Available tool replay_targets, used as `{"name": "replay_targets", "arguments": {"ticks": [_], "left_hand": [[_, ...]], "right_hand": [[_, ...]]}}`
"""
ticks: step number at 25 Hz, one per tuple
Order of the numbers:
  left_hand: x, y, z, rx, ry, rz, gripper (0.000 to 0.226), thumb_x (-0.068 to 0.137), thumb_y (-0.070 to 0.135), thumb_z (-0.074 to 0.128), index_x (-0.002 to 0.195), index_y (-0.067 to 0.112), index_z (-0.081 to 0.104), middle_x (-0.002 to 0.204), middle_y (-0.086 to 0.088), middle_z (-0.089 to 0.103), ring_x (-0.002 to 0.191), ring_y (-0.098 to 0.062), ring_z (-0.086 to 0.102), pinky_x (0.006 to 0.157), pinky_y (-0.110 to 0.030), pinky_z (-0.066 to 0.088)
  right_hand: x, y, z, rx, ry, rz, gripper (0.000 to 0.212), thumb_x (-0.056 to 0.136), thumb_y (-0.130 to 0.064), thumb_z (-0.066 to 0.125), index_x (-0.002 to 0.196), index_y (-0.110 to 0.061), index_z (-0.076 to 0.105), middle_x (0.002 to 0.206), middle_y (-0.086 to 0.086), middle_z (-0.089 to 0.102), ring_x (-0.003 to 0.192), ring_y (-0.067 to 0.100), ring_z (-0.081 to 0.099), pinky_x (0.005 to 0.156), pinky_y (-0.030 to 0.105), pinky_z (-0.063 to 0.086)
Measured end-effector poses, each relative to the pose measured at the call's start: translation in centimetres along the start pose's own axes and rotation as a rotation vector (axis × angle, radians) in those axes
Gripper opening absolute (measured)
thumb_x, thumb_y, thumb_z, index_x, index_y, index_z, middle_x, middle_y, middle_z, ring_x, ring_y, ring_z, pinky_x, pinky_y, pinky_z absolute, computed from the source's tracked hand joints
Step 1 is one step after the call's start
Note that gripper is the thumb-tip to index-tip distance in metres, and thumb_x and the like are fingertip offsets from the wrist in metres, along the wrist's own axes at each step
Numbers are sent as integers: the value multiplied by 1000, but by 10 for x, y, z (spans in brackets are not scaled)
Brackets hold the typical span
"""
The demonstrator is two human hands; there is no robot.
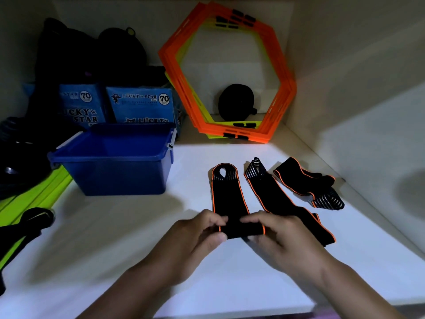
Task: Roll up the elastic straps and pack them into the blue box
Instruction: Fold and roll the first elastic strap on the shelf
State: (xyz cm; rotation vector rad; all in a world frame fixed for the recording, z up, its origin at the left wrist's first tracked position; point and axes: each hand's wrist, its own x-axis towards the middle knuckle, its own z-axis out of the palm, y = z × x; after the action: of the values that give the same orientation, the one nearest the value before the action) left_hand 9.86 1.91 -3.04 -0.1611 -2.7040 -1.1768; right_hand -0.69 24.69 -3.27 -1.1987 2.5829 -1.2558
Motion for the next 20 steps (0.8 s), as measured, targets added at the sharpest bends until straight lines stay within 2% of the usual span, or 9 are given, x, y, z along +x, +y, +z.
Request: {"name": "replay_targets", "arguments": {"ticks": [3,5,7,9,13,14,16,18,20], "left_hand": [[0,2,-1,-226,26,-121,29,87,28,74,114,35,67,108,13,77,102,-3,73,91,-23,56],[5,1,0,-171,118,-146,17,88,18,75,101,29,74,97,15,79,92,3,72,84,-16,54],[12,1,1,-74,175,-133,7,89,28,71,87,23,74,77,7,76,71,4,65,67,-18,47],[19,1,1,-36,173,-143,24,87,41,64,80,19,69,69,-6,66,60,-1,51,61,-28,39],[32,0,1,-18,133,-236,30,82,46,65,72,18,71,61,-3,69,57,-10,59,63,-33,45],[35,0,1,-27,130,-255,28,81,45,69,71,19,72,62,2,72,58,-8,63,65,-32,48],[40,-4,4,-23,189,-257,19,79,39,78,77,23,70,68,7,73,62,-2,62,62,-22,47],[40,-6,5,115,268,-127,16,79,36,79,91,32,68,90,12,66,77,-1,59,67,-8,42],[39,-10,4,375,212,108,21,88,32,64,108,36,71,116,16,59,99,-6,56,84,-8,41]], "right_hand": [[6,-3,-4,37,27,70,13,92,-25,69,103,-30,74,80,-8,76,72,8,69,71,23,55],[11,-5,-4,90,19,113,12,92,-27,70,87,-16,70,68,-7,69,64,7,62,67,25,47],[15,-2,-1,133,15,155,31,92,-32,69,74,-9,58,59,-1,54,59,7,48,62,30,41],[18,0,0,116,28,189,39,91,-36,69,68,-10,51,56,-5,47,57,6,42,60,31,38],[20,-2,3,-13,115,224,23,88,-30,74,73,-29,57,58,-16,60,58,-2,57,57,13,41],[20,-5,4,-22,152,230,18,86,-29,76,87,-33,58,67,-16,63,67,-4,61,61,10,42],[20,-5,4,-78,200,231,34,82,-30,79,104,-35,53,86,-12,61,76,0,60,65,11,42],[21,-4,5,-240,226,109,28,82,-31,77,101,-33,57,100,-12,55,85,9,57,72,23,47],[21,0,6,-403,204,-76,10,85,-30,70,95,-31,69,110,-12,60,98,15,55,81,31,51]]}}
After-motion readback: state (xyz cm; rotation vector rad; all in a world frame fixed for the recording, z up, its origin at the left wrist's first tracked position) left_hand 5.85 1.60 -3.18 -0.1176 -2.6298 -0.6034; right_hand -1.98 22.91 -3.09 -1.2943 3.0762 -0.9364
